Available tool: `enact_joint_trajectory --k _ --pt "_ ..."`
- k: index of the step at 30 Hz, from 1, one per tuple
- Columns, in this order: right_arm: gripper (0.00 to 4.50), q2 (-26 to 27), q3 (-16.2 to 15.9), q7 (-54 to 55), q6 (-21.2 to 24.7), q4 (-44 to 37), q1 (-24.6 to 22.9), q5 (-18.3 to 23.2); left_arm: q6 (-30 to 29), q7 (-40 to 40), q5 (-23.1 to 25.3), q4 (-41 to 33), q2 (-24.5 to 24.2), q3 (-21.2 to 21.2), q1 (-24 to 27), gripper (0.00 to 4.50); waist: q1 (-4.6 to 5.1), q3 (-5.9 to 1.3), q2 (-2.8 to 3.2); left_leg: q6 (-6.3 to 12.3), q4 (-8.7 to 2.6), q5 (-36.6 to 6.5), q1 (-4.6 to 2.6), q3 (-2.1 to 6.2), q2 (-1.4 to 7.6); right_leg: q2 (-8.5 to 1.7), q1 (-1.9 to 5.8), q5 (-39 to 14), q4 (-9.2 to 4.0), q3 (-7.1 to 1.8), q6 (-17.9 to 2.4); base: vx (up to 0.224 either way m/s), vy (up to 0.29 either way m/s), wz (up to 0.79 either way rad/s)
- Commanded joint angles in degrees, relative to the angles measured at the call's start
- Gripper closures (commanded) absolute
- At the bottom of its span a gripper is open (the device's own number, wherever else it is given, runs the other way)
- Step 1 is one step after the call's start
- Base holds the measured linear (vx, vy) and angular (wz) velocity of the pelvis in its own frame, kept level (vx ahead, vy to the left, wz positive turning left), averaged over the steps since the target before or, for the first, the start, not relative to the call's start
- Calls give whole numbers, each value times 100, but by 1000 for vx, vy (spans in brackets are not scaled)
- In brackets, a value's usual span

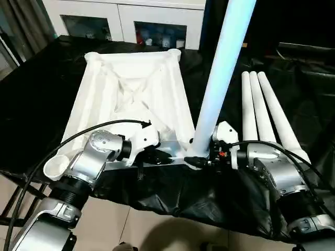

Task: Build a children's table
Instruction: Rotate leg to tighten

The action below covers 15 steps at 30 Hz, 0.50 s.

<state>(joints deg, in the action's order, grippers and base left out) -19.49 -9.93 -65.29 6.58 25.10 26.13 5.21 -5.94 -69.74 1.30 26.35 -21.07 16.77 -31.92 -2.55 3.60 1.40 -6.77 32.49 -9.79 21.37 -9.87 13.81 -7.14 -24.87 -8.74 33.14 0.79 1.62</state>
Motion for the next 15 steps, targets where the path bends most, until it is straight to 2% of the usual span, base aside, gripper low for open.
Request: enact_joint_trajectory --k 1,2,5,7,10,12,13,15 --pt "172 414 -550 -156 179 -12 -236 49 -110 386 63 -76 154 46 -82 450 -3 -344 -63 443 -348 -1221 -4 -202 -208 175 347 -734 -253 64 -1408 0 0 0" --pt "172 471 -520 -18 160 29 -234 1 -141 430 54 -103 178 41 -66 450 -3 -344 -59 443 -348 -1213 -3 -203 -207 170 343 -744 -252 63 -1406 0 0 0" --pt "177 740 -385 715 112 277 -178 -193 -249 698 108 -182 303 27 -16 450 18 -315 -57 318 -386 -1497 -14 -196 -208 159 319 -1224 -307 60 -1293 0 0 0" --pt "178 955 -282 1341 119 493 -117 -345 -378 976 157 -235 452 2 14 450 77 -280 -55 127 -444 -1901 3 -161 -218 150 302 -2014 -372 80 -1014 -29 0 -3" --pt "178 1502 -12 2685 178 906 12 -505 -749 1716 320 -339 866 -21 75 450 146 -257 -56 -65 -474 -2209 -3 -129 -226 140 254 -2684 -438 87 -715 -56 -1 -8" --pt "179 1772 112 3210 227 1044 74 -526 -906 1999 330 -352 1079 -56 77 450 173 -237 -70 -59 -473 -2402 -33 -127 -247 158 204 -3043 -510 102 -559 -27 -1 -4" --pt "179 2139 135 3841 170 1246 198 -646 -1009 2246 313 -327 1356 -61 61 450 194 -220 -81 -45 -458 -2519 -51 -131 -256 161 152 -3252 -543 98 -486 0 0 0" --pt "179 2299 114 4085 113 1360 289 -716 -1010 2300 328 -294 1437 -39 44 450 215 -225 -81 -30 -462 -2627 -57 -106 -270 168 145 -3435 -587 126 -381 0 0 0"
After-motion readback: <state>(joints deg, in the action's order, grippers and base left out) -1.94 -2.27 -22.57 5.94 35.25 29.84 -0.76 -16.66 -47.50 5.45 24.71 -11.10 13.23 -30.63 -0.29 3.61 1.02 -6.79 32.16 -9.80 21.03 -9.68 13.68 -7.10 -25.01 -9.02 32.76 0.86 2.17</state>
